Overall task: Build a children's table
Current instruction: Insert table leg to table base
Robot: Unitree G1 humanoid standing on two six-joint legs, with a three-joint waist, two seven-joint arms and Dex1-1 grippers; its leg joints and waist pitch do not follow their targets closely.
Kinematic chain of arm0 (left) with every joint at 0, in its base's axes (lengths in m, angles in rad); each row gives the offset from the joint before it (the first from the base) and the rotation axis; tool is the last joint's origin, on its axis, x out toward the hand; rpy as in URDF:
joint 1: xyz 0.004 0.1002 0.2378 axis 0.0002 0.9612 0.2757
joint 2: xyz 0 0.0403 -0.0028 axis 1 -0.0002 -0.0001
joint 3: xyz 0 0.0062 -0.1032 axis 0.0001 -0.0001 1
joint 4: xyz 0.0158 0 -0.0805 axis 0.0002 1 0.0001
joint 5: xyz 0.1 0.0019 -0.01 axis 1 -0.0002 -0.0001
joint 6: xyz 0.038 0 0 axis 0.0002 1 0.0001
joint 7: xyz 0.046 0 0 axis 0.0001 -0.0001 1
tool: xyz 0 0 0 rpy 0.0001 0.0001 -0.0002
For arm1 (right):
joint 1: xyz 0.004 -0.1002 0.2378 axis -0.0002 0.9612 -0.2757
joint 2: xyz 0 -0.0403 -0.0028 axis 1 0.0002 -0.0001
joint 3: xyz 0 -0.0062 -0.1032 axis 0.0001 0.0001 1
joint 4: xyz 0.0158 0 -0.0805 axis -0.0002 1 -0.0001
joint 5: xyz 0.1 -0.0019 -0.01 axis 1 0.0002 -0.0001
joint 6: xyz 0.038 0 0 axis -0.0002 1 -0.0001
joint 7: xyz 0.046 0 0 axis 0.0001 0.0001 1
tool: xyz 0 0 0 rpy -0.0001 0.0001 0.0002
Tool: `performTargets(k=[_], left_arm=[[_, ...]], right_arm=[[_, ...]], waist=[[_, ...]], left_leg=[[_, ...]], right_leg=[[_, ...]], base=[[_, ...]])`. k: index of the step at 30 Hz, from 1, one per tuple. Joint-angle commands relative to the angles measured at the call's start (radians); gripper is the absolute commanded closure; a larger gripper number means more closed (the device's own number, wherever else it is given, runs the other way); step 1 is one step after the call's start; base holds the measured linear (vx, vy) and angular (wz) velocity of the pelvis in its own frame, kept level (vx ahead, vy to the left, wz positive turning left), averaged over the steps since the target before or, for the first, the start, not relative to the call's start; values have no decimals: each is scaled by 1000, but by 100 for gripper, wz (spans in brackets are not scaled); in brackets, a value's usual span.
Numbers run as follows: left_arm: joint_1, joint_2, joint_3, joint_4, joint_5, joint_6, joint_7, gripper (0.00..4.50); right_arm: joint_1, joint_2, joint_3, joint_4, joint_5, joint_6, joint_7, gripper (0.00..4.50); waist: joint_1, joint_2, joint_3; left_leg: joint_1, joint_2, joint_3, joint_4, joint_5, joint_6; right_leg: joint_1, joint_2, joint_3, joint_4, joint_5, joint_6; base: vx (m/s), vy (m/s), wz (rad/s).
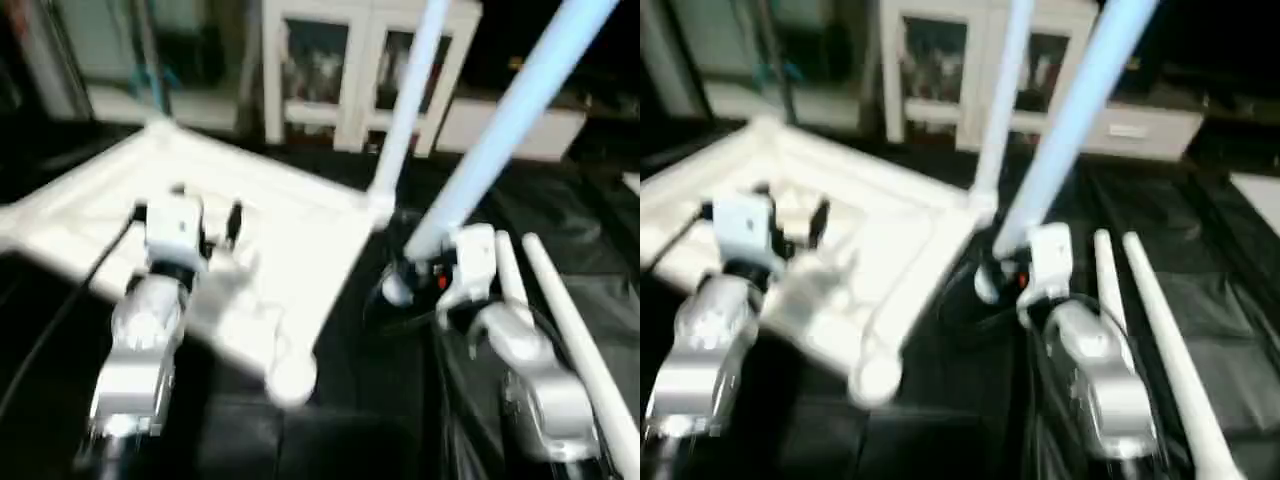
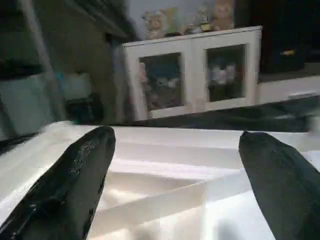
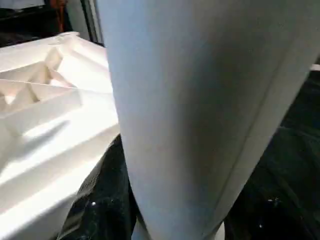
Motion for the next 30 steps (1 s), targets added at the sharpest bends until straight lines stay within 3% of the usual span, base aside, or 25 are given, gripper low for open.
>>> performTargets(k=[1, 2, 3, 4, 5, 6, 7, 8, 11, 12, 13, 15, 18, 21, 23, 24, 25, 30], left_arm=[[29, 22, -19, -36, -39, 25, -61, 10], [47, 60, -22, -69, -105, 55, -141, 10], [51, 75, -22, -75, -116, 54, -163, 10], [56, 97, -20, -82, -132, 49, -199, 10], [56, 97, -20, -82, -132, 49, -199, 10], [57, 104, -17, -84, -133, 46, -212, 10], [62, 161, -24, -83, -156, 42, -312, 10], [64, 178, -31, -83, -161, 47, -340, 10], [80, 303, -87, -91, -186, 81, -521, 10], [80, 303, -87, -91, -186, 81, -521, 10], [86, 343, -106, -96, -197, 97, -575, 10], [82, 437, -133, -85, -214, 120, -690, 10], [63, 508, -135, -63, -231, 147, -783, 10], [39, 553, -132, -33, -230, 165, -831, 10], [-8, 643, -142, 11, -225, 205, -913, 10], [-24, 676, -149, 23, -230, 220, -944, 10], [-33, 694, -154, 28, -235, 229, -962, 10], [-59, 743, -195, 44, -251, 240, -1083, 10]], right_arm=[[16, -20, -16, -41, 22, -18, 25, 264], [16, -21, -21, -43, 37, -20, 44, 264], [15, -21, -22, -43, 40, -21, 50, 264], [15, -23, -21, -42, 43, -22, 58, 264], [15, -23, -21, -42, 43, -22, 58, 264], [14, -24, -21, -41, 44, -23, 61, 264], [10, -24, -21, -33, 51, -28, 73, 264], [10, -24, -21, -32, 53, -29, 76, 264], [11, -26, -20, -32, 72, -31, 102, 264], [11, -26, -20, -32, 72, -31, 102, 264], [13, -28, -19, -36, 79, -31, 113, 264], [22, -41, -10, -50, 99, -22, 154, 264], [34, -60, 0, -62, 111, -15, 197, 264], [44, -79, 7, -72, 118, -10, 227, 264], [61, -117, 11, -85, 132, 0, 277, 264], [66, -129, 11, -87, 137, 4, 293, 264], [68, -135, 11, -88, 139, 5, 301, 264], [62, -160, 17, -82, 144, 4, 331, 264]], waist=[[2, -25, -66], [3, -22, -67], [3, -22, -67], [-15, -3, -60], [-22, 11, -47], [-25, 9, -40], [-24, 5, -31], [-22, 9, -25], [-20, 5, -16], [-19, 5, -16], [-23, 7, -16], [-19, 9, -20], [-23, 9, -22], [-17, 6, -21], [-19, -2, -20], [-17, -2, -20], [-15, 2, -21], [-19, -1, -19]], left_leg=[[9, 31, 12, -39, 515, 149], [14, 56, 22, -64, 217, 83], [14, 56, 22, -64, 217, 83], [19, 83, 25, -105, 41, 29], [33, 98, 28, -128, -104, -1], [37, 106, 31, -136, -187, -14], [44, 116, 37, -148, -329, -48], [56, 119, 42, -153, -441, -83], [72, 122, 43, -161, -590, -136], [73, 121, 42, -162, -596, -135], [65, 121, 39, -168, -594, -136], [66, 123, 41, -172, -574, -137], [58, 122, 45, -178, -534, -131], [63, 122, 55, -175, -502, -124], [63, 124, 62, -174, -488, -117], [63, 124, 61, -175, -486, -118], [68, 125, 62, -174, -490, -121], [68, 128, 63, -179, -508, -130]], right_leg=[[42, -62, 18, -87, 498, 8], [60, -78, 16, -92, 422, -51], [60, -78, 16, -92, 422, -51], [65, -57, -7, -96, 283, -144], [51, -46, -15, -110, 125, -184], [48, -44, -14, -119, 43, -197], [44, -49, -12, -133, -120, -203], [27, -51, -6, -143, -267, -186], [15, -60, -5, -168, -470, -127], [13, -63, -3, -169, -486, -120], [19, -63, -3, -166, -485, -116], [18, -61, -4, -165, -437, -120], [24, -58, -4, -155, -368, -137], [18, -59, 0, -156, -349, -150], [17, -62, 4, -158, -377, -148], [20, -63, 3, -158, -388, -144], [14, -60, 4, -157, -387, -144], [16, -62, 2, -153, -359, -161]], base=[[-90, 38, -6], [0, 0, 0], [0, 0, 0], [0, 0, 0], [0, 0, 0], [0, 0, 0], [-61, -19, 6], [-61, -19, 6], [-80, -5, 3], [-82, 8, 3], [-62, 13, -3], [-31, 6, -2], [0, 0, 0], [0, 0, 0], [0, 0, 0], [0, 0, 0], [0, 0, 0], [0, 0, 0]])
